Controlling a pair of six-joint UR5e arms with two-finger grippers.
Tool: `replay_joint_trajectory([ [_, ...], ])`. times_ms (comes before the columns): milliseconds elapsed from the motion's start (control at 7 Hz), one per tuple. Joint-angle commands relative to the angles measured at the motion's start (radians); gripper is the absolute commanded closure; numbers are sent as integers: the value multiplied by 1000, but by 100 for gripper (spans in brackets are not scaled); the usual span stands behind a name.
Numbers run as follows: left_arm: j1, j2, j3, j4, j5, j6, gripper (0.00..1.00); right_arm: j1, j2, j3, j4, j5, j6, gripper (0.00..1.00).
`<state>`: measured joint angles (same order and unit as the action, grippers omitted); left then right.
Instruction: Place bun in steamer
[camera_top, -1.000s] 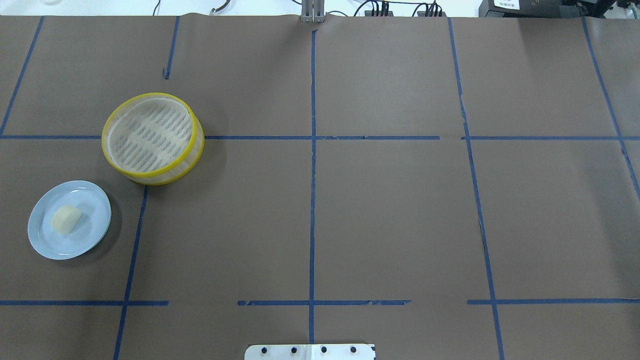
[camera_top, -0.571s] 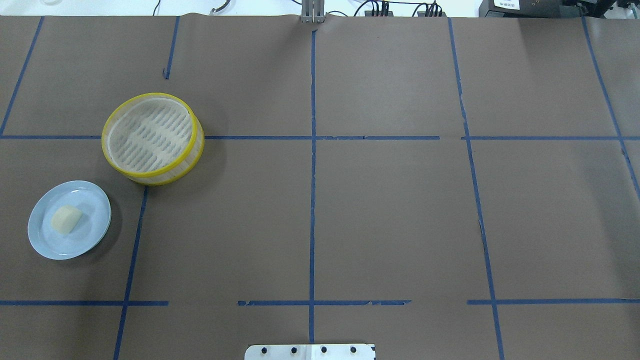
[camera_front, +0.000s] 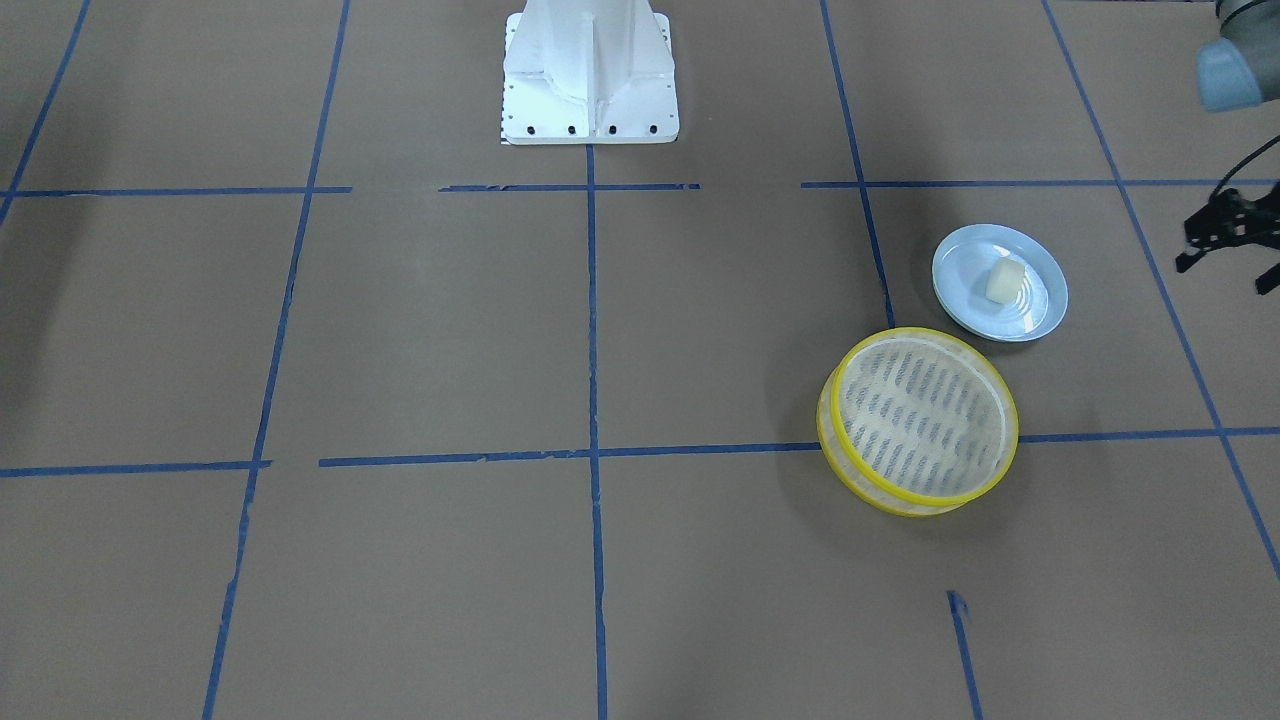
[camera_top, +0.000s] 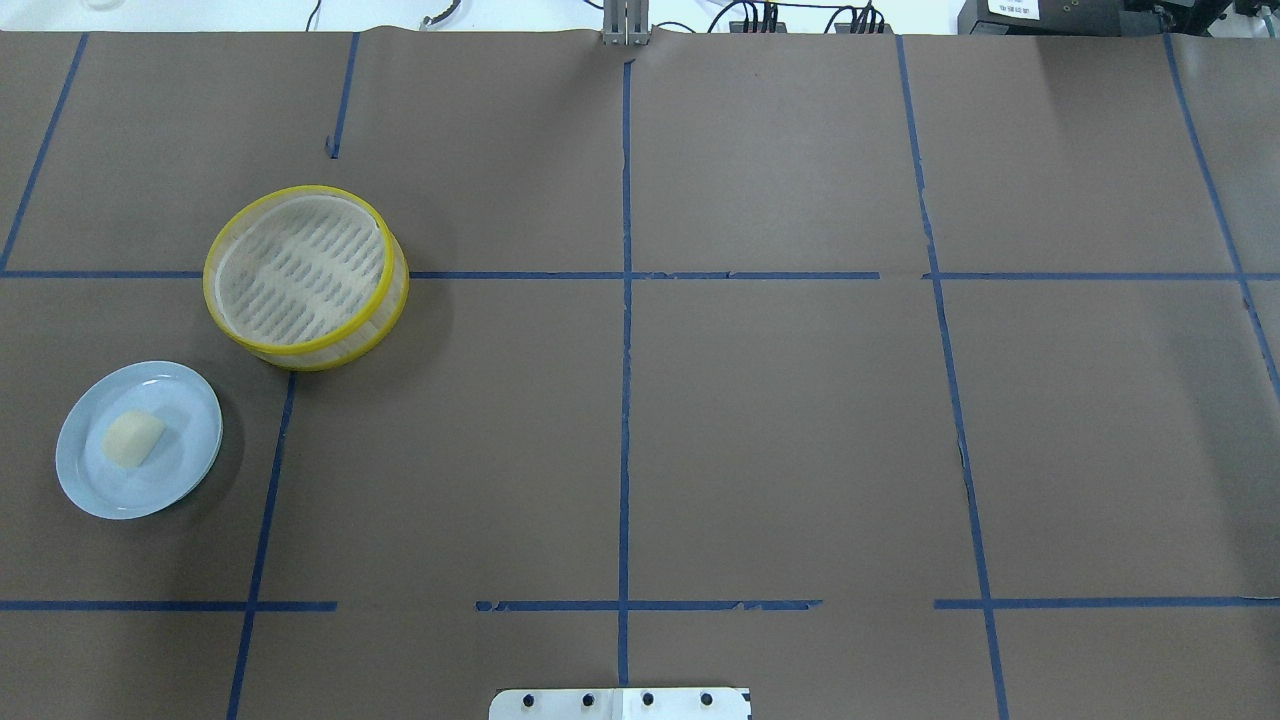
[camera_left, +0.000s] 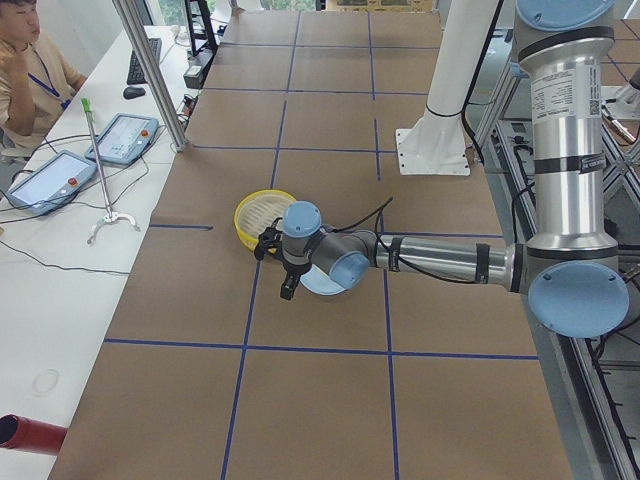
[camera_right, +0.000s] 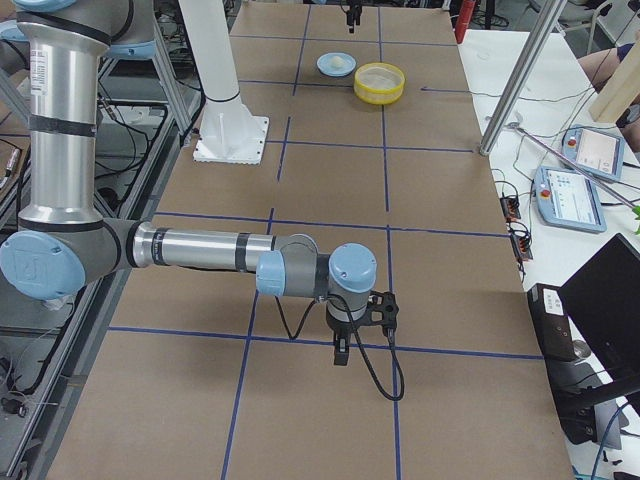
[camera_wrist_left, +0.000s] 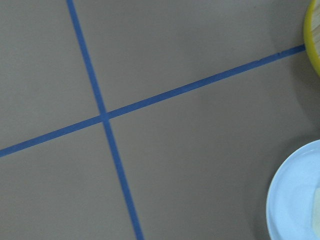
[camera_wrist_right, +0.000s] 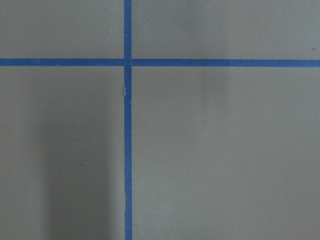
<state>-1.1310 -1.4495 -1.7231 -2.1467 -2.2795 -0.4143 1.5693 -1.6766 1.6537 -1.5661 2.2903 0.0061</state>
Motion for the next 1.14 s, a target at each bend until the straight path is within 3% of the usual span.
replay_joint_trajectory([
  [0,141,-14,-15,-32,21,-150,2,0,0,0,0,0,0,0],
  [286,261,-12,-35,-30,147,-227,2,0,0,0,0,0,0,0],
  [1000,361,-2,-16,-16,212,-248,14,0,0,0,0,0,0,0],
])
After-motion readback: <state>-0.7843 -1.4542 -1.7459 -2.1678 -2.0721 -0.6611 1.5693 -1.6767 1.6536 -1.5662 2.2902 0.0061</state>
